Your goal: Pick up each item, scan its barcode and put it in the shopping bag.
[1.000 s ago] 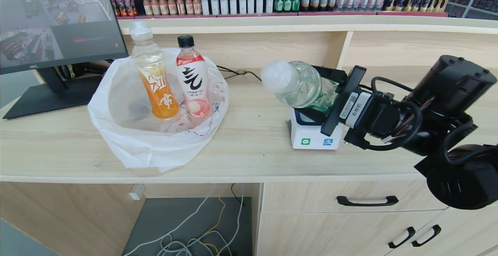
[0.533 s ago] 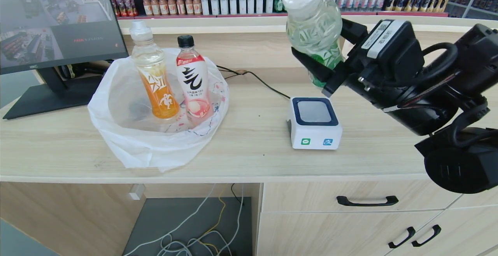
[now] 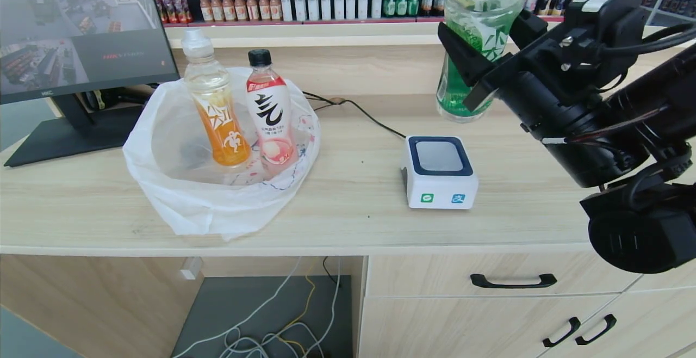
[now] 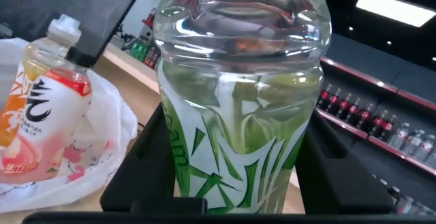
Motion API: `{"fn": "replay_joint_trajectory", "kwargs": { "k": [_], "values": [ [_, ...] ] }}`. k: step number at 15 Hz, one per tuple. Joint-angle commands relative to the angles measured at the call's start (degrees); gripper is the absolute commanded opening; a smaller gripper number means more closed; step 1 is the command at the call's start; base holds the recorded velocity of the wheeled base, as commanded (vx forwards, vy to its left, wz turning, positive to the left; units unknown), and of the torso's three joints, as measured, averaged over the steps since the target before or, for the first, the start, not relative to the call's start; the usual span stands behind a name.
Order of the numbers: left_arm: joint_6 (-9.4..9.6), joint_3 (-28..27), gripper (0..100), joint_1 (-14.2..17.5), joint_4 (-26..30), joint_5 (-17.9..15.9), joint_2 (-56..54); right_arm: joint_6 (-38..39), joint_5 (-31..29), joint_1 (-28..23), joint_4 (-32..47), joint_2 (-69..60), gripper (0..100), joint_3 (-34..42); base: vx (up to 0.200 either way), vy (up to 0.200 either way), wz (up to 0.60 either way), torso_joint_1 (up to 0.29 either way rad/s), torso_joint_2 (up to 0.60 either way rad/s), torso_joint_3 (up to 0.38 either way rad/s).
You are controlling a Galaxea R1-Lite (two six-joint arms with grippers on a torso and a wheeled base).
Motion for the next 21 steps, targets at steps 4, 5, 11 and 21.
{"fn": "replay_joint_trajectory", "kwargs": {
  "k": [4, 5, 11, 21],
  "values": [
    [0.09, 0.0, 100, 0.0, 0.0, 0.0, 0.0, 6.5, -2.9, 0.2, -3.9, -0.8, 0, 4.5, 0.000, 0.000, 0.00, 0.000, 0.00, 0.000],
    [0.00, 0.0, 100, 0.0, 0.0, 0.0, 0.0, 7.2, -3.0, 0.2, -4.3, -1.0, 0, 4.7, 0.000, 0.000, 0.00, 0.000, 0.00, 0.000],
    [0.00, 0.0, 100, 0.0, 0.0, -0.1, 0.0, 16.4, -20.3, 0.2, -4.4, -7.2, 0, 9.0, 0.000, 0.000, 0.00, 0.000, 0.00, 0.000],
    [0.09, 0.0, 100, 0.0, 0.0, -0.1, 0.0, 18.0, -20.3, 1.9, -4.9, -8.5, 0, 16.8, 0.000, 0.000, 0.00, 0.000, 0.00, 0.000]
  ]
}}
